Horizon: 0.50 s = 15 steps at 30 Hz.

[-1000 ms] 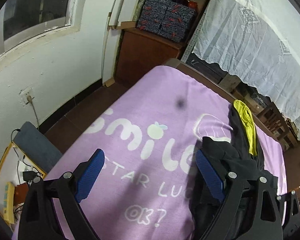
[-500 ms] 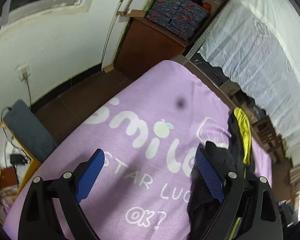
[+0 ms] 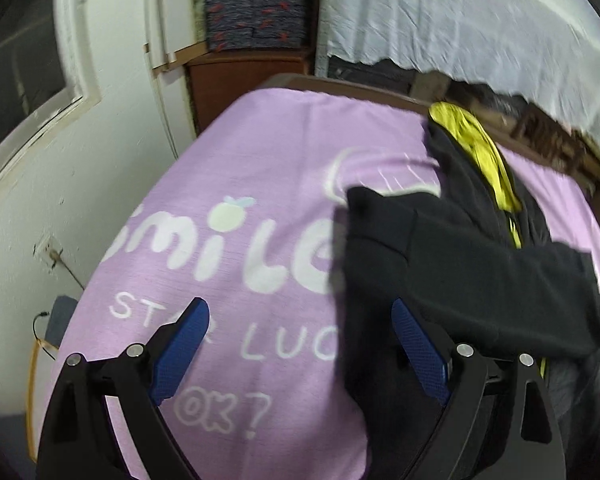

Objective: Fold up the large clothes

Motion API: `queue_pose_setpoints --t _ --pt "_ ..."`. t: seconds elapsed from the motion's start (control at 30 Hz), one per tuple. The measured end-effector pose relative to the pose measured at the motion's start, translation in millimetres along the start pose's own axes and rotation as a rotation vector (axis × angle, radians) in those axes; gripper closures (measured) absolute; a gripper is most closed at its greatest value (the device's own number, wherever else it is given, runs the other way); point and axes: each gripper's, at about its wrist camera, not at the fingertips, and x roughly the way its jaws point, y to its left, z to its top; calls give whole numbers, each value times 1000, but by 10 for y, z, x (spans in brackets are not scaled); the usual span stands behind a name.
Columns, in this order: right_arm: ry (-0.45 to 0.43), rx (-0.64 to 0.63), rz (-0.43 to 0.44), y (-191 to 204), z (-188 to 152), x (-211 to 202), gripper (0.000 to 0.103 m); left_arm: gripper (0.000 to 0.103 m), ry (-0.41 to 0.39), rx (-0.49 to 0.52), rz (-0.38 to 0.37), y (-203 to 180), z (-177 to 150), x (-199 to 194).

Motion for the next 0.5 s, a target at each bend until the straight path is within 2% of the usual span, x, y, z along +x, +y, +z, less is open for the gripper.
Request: queue_pose_setpoints --t 0.1,0.13,0.2,0.33,0.43,0.5 --pt "12 64 56 -152 -42 47 54 10 -4 20 16 -39 -20 26" --pt "12 66 62 -162 -61 53 57 10 -4 21 17 -41 -20 36" --pt "14 34 50 -121 -63 86 91 10 -3 20 17 -54 -23 63" --pt "-36 -97 -6 159 19 26 95 10 -43 9 37 -75 -17 42" --pt "-160 -247 10 545 144 -232 95 10 -41 6 45 -102 -22 69" --pt "-216 -300 13 637 185 -311 95 10 -11 19 66 -146 -39 162"
